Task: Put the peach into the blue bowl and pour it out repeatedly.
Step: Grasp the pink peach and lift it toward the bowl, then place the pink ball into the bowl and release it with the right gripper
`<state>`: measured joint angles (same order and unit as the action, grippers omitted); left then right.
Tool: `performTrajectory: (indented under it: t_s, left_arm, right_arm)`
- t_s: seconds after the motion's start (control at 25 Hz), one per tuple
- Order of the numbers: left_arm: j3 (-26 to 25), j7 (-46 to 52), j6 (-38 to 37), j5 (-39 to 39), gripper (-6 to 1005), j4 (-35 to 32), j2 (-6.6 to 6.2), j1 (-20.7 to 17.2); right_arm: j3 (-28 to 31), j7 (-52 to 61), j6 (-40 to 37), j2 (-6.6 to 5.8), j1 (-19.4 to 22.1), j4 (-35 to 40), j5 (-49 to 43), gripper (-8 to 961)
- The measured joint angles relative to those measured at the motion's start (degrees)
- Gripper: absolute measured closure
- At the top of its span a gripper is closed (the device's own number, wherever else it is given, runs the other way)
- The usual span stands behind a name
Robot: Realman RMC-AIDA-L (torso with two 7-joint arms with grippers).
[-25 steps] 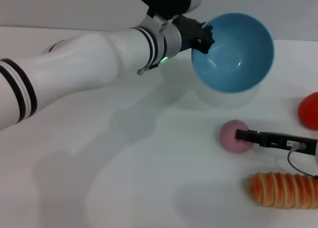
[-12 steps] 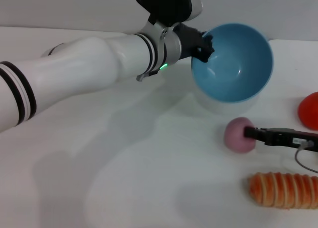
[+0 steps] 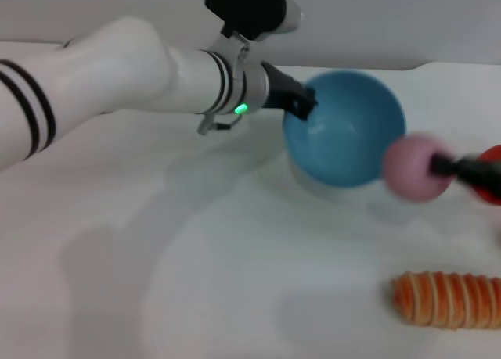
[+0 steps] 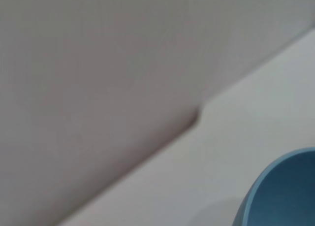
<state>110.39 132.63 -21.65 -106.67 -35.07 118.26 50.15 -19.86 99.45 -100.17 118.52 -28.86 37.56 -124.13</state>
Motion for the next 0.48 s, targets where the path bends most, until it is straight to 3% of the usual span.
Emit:
performTrajectory:
  t_s: [0.12, 0.24, 0.48]
  left_arm:
    - [0.05, 1.98, -4.02, -2.57, 1001, 0.21, 0.18, 1.39]
    - [-0.12, 8.85, -9.98, -7.03, 1000, -0.04, 0.44, 4.12]
    - [0.13, 13.06, -14.09, -8.11, 1000, -3.8, 0.55, 4.86]
  right_arm:
    - [-0.41, 2.22, -3.13, -0.03, 2.15, 5.81, 7.54, 869]
    - [-0.53, 3.95, -3.34, -0.01, 2.93, 9.6, 9.38, 851]
    - [-5.38, 3.66, 2.35, 0.09, 3.1, 7.47, 8.78, 816]
